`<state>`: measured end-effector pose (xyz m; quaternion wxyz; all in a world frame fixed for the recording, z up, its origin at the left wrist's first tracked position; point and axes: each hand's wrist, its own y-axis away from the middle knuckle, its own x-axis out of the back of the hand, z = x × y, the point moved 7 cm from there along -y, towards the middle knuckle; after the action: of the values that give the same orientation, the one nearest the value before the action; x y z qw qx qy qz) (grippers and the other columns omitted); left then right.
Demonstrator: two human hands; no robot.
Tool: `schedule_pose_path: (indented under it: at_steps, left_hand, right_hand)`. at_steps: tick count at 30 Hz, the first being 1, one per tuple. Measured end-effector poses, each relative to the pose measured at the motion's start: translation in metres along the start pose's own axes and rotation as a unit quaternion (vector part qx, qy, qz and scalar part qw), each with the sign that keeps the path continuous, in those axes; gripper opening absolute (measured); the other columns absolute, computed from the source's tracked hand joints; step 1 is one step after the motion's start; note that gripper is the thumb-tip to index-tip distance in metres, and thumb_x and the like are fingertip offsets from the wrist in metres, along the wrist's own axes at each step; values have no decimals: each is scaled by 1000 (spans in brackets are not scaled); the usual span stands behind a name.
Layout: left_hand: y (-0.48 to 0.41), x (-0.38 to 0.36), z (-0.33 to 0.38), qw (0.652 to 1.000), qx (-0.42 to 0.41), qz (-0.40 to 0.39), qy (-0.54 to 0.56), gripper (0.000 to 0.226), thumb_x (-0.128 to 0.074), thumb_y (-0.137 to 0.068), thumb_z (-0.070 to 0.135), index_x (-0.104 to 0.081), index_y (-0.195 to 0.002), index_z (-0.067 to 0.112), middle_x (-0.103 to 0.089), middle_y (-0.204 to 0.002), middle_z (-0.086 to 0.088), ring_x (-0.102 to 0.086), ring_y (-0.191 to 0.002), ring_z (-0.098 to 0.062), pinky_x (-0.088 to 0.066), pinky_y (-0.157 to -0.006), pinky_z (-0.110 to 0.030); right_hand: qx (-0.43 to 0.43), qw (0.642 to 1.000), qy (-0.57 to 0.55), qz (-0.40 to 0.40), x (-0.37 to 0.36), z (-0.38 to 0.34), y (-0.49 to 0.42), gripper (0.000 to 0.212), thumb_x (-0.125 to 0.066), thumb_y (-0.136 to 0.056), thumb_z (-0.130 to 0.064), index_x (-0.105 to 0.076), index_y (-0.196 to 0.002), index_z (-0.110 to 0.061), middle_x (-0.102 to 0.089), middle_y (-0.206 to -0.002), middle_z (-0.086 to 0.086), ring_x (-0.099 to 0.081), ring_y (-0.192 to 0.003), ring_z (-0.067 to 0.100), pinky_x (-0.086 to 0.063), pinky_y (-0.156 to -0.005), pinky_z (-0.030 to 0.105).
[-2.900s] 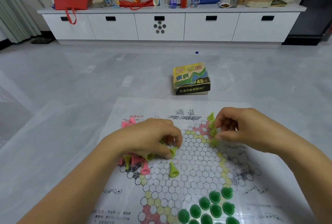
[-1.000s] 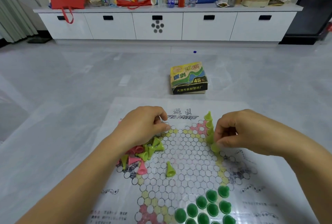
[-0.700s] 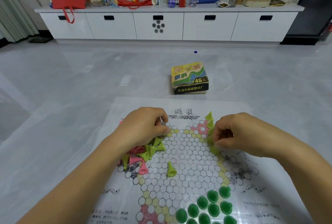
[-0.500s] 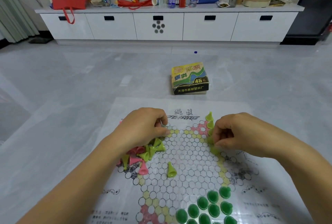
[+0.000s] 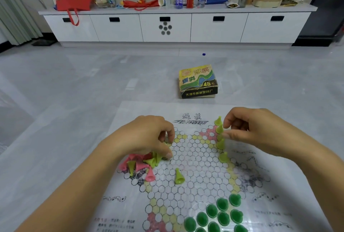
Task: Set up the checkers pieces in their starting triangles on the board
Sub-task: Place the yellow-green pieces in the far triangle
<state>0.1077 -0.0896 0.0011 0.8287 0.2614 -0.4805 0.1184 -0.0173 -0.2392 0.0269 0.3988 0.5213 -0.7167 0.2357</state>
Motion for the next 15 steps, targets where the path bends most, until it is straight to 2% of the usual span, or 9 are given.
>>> schedule_pose_path:
  at_steps: [2, 4, 6, 8, 11, 13, 15]
  left_hand:
    - [-2, -4, 5, 998, -15, 10, -53, 23, -73, -70, 38, -62, -88, 29, -50, -85, 13, -48, -87, -12, -36, -68, -19]
    - [-3, -7, 10, 996, -32, 14, -78, 19, -69, -74, 38, -64, -89, 26, -51, -90, 11, -49, -89, -12, -33, -67, -17]
    - [-4, -3, 14, 997, -43, 48, -42, 17, -67, -77, 36, -65, -88, 23, -55, -94, 7, -51, -85, -10, -36, -69, -20]
    - [-1, 6, 18, 988, -37, 102, 114, 12, -67, -79, 30, -66, -86, 21, -60, -84, 6, -53, -73, -6, -42, -67, -21]
    - [1, 5, 27, 907, -43, 86, 411, 5, -62, -83, 14, -63, -88, 14, -66, -68, 5, -56, -57, -3, -44, -55, -14]
    - [0, -3, 33, 863, -44, 52, 501, 8, -58, -85, 8, -60, -91, 12, -70, -68, 2, -57, -55, -5, -43, -52, -13]
    - [-2, -9, 35, 836, -43, 30, 546, 9, -57, -84, 7, -59, -91, 11, -69, -64, 2, -58, -55, -5, -42, -51, -13]
  right_hand:
    - [4, 1000, -13, 25, 5, -1, 0, 8, -65, -80, -33, -57, -78, -31, -59, -70, -8, -51, -61, -4, -41, -57, 11]
    - [10, 998, -23, 54, 10, -1, 0, 8, -64, -81, -31, -57, -78, -31, -60, -68, -8, -51, -64, -5, -41, -58, 10]
    - [22, 995, -40, 84, 13, -5, 1, 8, -65, -80, -30, -57, -79, -31, -61, -69, -8, -53, -67, -3, -41, -59, 10]
    - [46, 992, -70, 92, 11, -13, 1, 11, -68, -77, -28, -58, -80, -32, -62, -69, -8, -54, -69, -1, -42, -61, 10]
    - [109, 988, -96, 54, -5, -32, 3, 24, -73, -72, -26, -55, -86, -33, -64, -72, -11, -55, -70, 0, -43, -62, 12]
    - [149, 983, -95, 56, -12, -42, 5, 29, -74, -72, -24, -52, -87, -35, -62, -76, -14, -56, -74, 4, -46, -63, 16]
    - [174, 976, -95, 93, -11, -46, 7, 24, -73, -73, -22, -55, -85, -33, -60, -74, -17, -58, -74, 7, -48, -64, 18]
